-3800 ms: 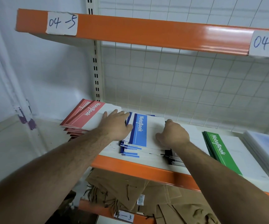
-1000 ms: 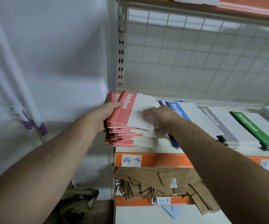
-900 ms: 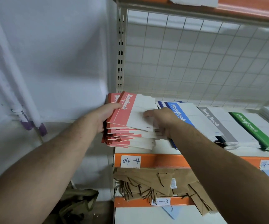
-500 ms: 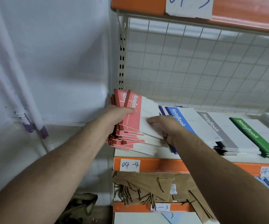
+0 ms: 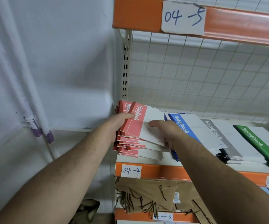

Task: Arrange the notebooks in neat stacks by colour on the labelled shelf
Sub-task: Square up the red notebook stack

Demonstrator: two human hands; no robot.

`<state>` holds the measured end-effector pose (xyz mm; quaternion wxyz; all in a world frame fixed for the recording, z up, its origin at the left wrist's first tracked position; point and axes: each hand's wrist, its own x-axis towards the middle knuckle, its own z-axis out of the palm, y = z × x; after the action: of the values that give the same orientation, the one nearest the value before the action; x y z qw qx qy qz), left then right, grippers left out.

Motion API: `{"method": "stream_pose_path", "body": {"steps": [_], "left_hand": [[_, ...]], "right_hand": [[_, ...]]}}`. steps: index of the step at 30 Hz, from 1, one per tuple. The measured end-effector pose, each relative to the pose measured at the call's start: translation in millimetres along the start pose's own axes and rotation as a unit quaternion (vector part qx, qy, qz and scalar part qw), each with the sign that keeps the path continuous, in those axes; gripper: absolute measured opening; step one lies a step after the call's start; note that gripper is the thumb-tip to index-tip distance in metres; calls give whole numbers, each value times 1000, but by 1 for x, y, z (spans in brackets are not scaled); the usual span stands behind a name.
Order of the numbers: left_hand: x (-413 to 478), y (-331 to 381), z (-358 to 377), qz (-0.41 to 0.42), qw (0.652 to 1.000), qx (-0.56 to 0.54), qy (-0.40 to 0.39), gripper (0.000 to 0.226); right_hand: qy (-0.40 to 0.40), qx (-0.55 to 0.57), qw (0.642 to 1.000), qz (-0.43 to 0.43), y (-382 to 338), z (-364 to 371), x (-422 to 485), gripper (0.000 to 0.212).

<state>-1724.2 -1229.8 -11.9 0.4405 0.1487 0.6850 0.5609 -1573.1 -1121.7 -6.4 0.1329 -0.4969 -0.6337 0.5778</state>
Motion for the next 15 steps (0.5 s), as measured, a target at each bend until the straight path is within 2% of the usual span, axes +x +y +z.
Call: {"method": "stream_pose_path", "body": {"steps": [6,10,15], "left_hand": [[1,-5,11,-2,1000,-20,-8,39],[5,-9,12,6,1000,-23,-5,39],[9,-16,7,25,998,-57,-5,43]], "right_hand": [[15,-16,1000,-4,2,-7,12,49],[-11,-36,999,-18,2,-12,16,44],[-12,13,999,-32,5,-20,19,43]]}}
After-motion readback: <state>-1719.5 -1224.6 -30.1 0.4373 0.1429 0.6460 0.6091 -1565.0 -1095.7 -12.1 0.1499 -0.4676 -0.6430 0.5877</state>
